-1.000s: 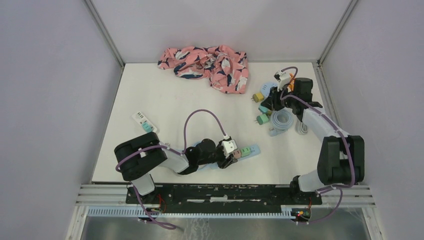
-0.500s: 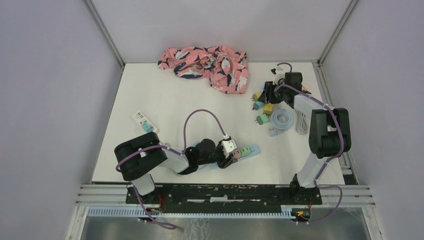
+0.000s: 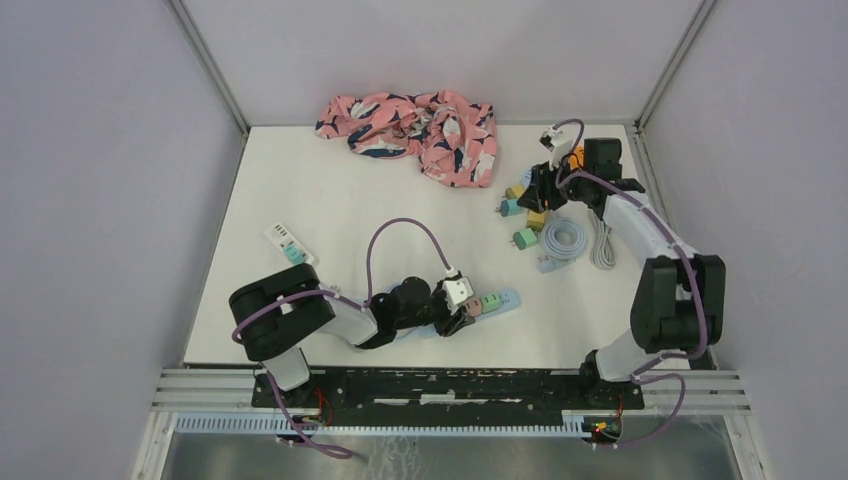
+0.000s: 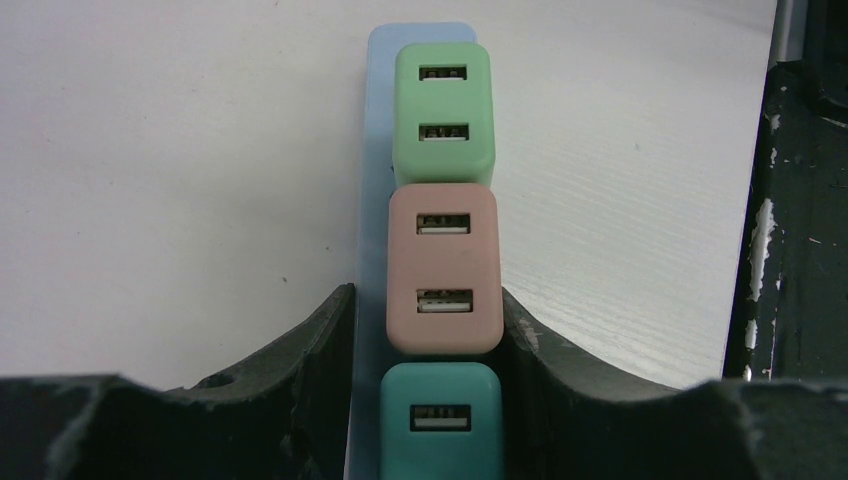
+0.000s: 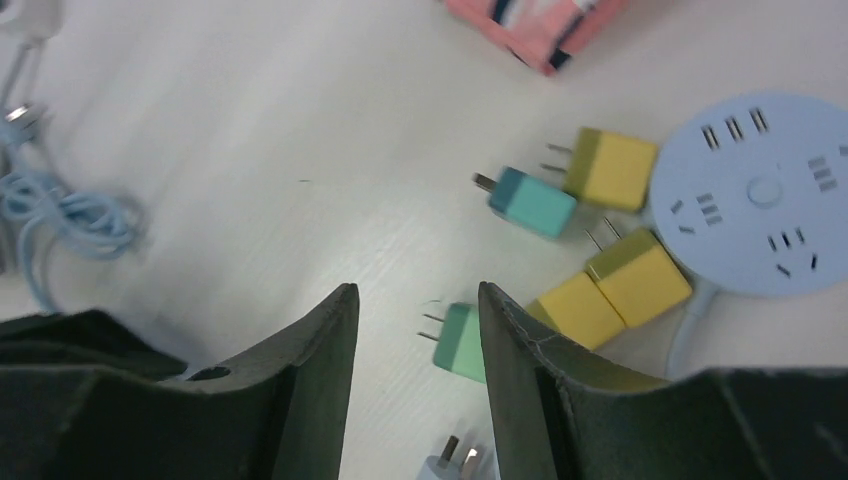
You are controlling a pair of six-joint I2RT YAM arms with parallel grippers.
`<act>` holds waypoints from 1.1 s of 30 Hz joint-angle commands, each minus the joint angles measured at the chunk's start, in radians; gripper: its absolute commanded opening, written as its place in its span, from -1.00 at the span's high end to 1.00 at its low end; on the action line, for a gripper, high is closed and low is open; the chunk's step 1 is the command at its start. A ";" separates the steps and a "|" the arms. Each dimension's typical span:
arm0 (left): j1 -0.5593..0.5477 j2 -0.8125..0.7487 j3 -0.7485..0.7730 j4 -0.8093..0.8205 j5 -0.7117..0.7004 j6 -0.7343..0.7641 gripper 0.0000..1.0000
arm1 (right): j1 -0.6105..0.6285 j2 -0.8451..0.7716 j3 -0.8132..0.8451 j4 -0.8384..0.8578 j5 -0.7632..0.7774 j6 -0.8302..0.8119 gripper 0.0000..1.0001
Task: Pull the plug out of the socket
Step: Place the plug at the center of the board, then remove the plug from the socket.
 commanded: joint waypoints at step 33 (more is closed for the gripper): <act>0.006 -0.170 -0.126 0.066 -0.071 -0.100 -0.60 | 0.145 -0.257 -0.076 -0.691 -0.366 -1.078 -0.69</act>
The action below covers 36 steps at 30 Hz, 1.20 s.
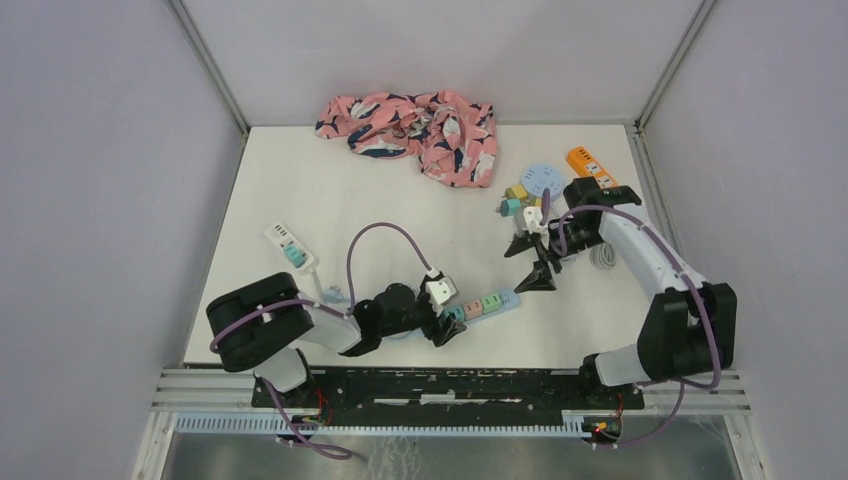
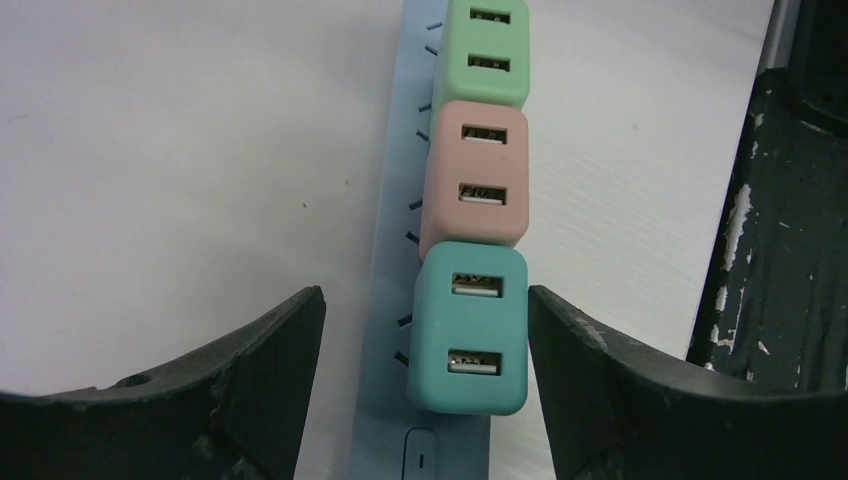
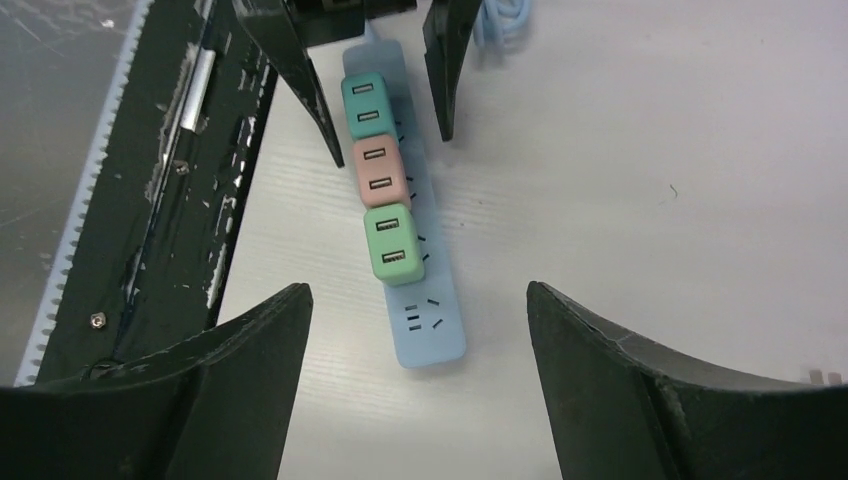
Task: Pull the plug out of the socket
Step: Remove the plug from the socket.
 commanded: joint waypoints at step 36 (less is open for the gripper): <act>-0.016 -0.141 -0.172 0.317 -0.054 0.089 -0.79 | 0.479 0.008 -0.221 0.534 0.531 0.327 0.14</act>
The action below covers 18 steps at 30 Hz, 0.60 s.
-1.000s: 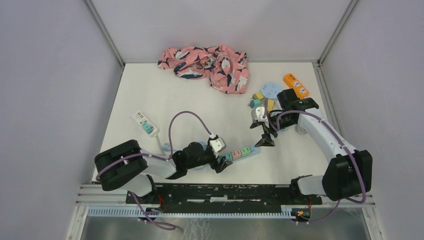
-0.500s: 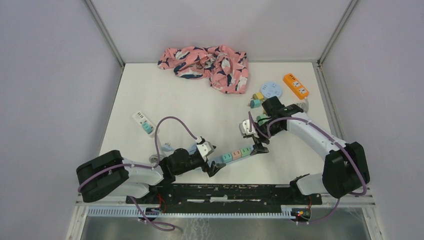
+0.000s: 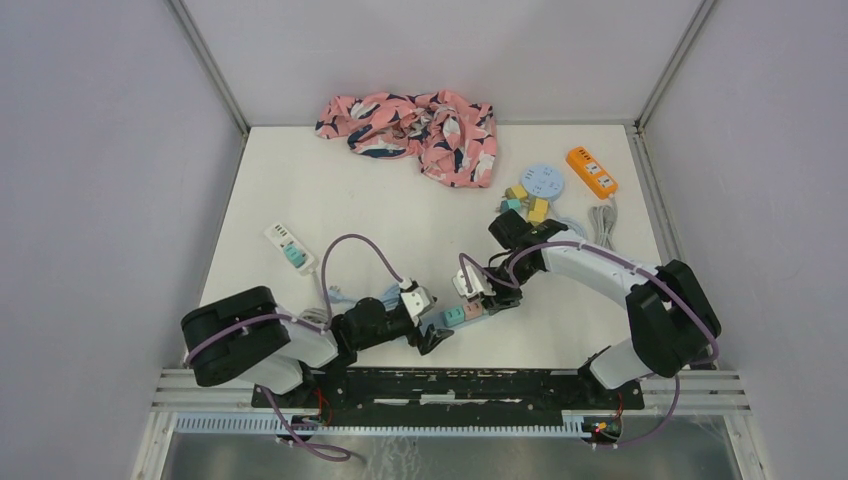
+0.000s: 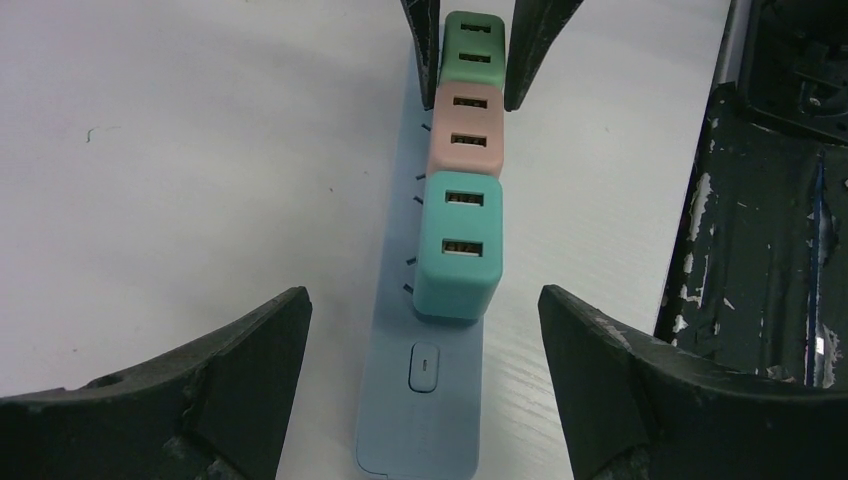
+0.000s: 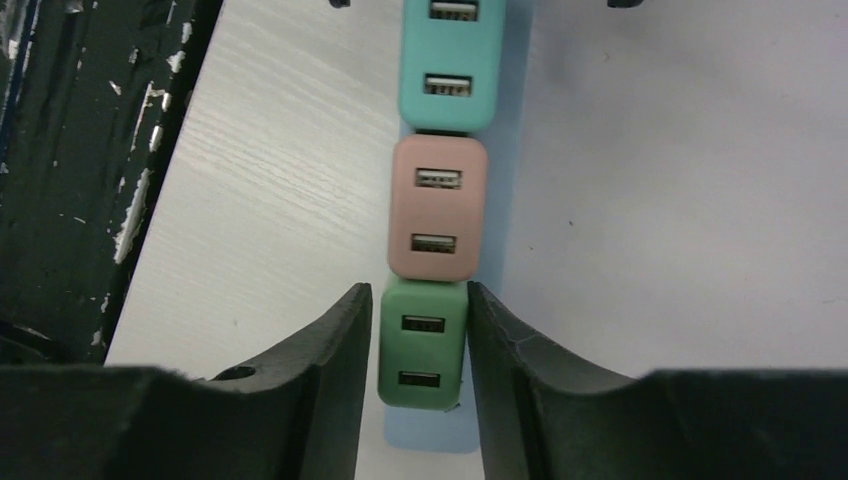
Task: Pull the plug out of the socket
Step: Remove the plug from the socket.
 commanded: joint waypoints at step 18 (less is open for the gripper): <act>-0.085 0.202 0.166 0.153 -0.103 0.137 -0.44 | 0.010 -0.028 0.004 0.030 0.038 0.000 0.84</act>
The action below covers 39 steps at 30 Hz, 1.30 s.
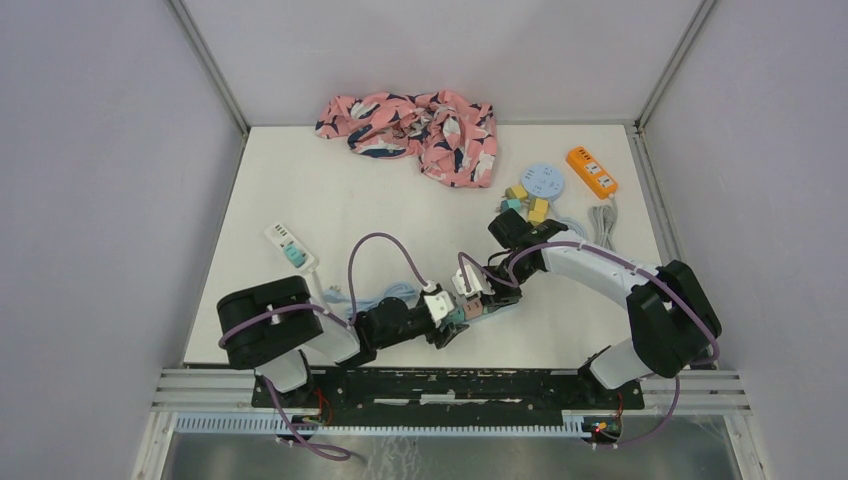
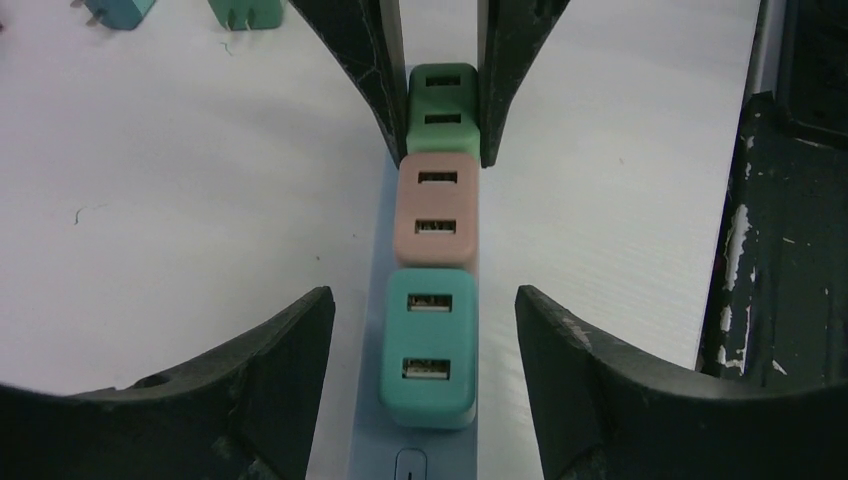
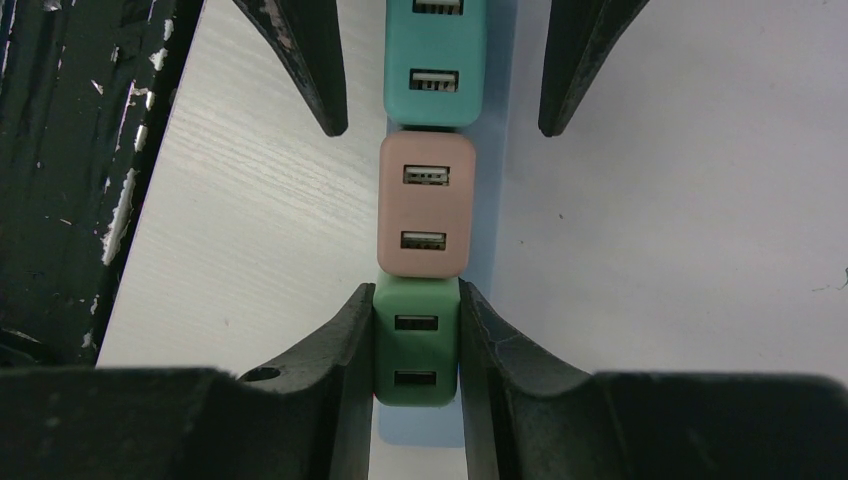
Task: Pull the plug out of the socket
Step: Remove the plug from the socket.
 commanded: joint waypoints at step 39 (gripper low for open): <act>-0.002 0.156 -0.021 0.180 0.035 0.025 0.94 | -0.057 -0.049 0.002 -0.051 -0.198 -0.083 1.00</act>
